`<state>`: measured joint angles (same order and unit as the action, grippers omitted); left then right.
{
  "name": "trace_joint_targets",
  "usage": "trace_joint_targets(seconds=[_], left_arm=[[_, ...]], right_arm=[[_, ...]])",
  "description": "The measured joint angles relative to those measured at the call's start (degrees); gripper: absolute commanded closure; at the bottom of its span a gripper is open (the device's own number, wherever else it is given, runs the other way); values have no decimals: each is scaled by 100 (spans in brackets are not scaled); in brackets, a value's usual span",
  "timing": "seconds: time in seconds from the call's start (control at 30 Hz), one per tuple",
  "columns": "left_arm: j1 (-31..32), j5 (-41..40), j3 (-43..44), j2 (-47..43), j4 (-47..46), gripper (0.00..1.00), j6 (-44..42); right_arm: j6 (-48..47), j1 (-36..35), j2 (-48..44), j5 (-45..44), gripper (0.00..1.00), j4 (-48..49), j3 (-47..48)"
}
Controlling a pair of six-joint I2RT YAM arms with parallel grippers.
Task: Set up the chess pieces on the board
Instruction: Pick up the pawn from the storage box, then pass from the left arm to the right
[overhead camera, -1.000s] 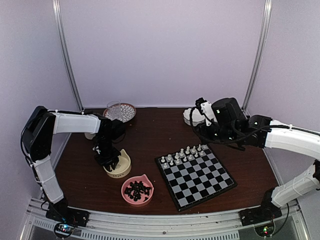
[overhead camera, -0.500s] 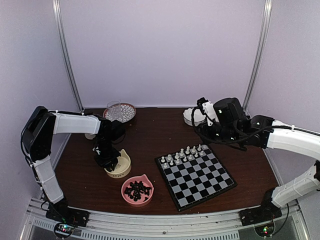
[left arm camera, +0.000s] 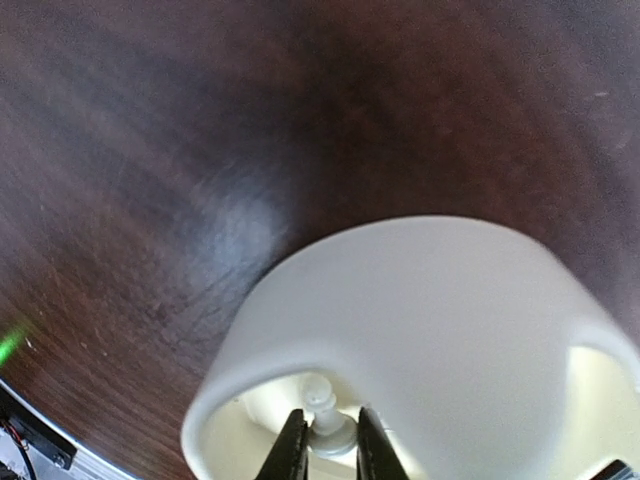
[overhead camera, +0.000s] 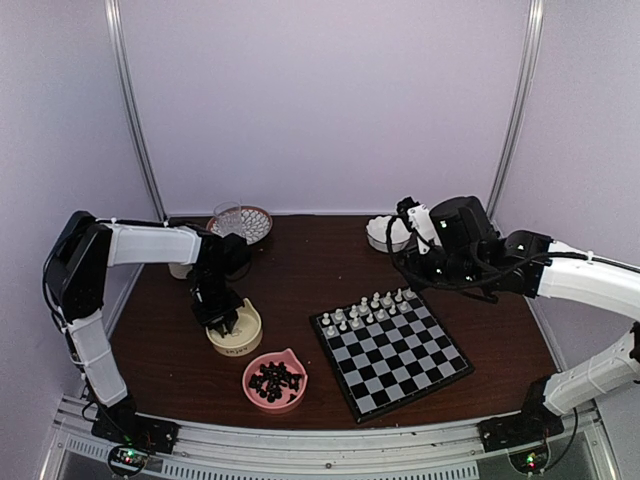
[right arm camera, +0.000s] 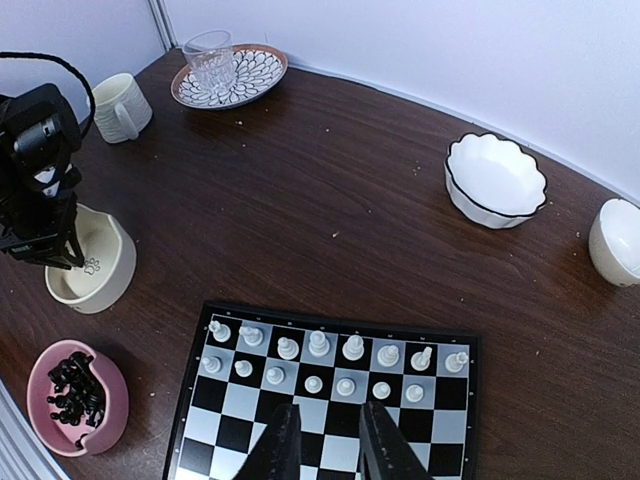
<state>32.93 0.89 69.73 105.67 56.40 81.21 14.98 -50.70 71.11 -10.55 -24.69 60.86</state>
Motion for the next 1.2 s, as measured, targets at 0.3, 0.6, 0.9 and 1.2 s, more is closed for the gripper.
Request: trace_joint_targets(seconds=[0.3, 0.6, 0.9, 1.2], left_arm=[[0, -122, 372, 50, -103, 93, -522], [140, -354, 391, -92, -109, 94, -1056], [365, -514, 160, -1257, -612, 95, -2107], [905, -382, -553, -2092, -1429, 98, -3467]], right_arm=[[111, 7, -98, -46, 77, -269, 0], [240, 125, 22, 302, 77, -299, 92], [649, 328, 442, 1239, 76, -289, 474], [1054, 479, 656, 2240, 76, -487, 1016]])
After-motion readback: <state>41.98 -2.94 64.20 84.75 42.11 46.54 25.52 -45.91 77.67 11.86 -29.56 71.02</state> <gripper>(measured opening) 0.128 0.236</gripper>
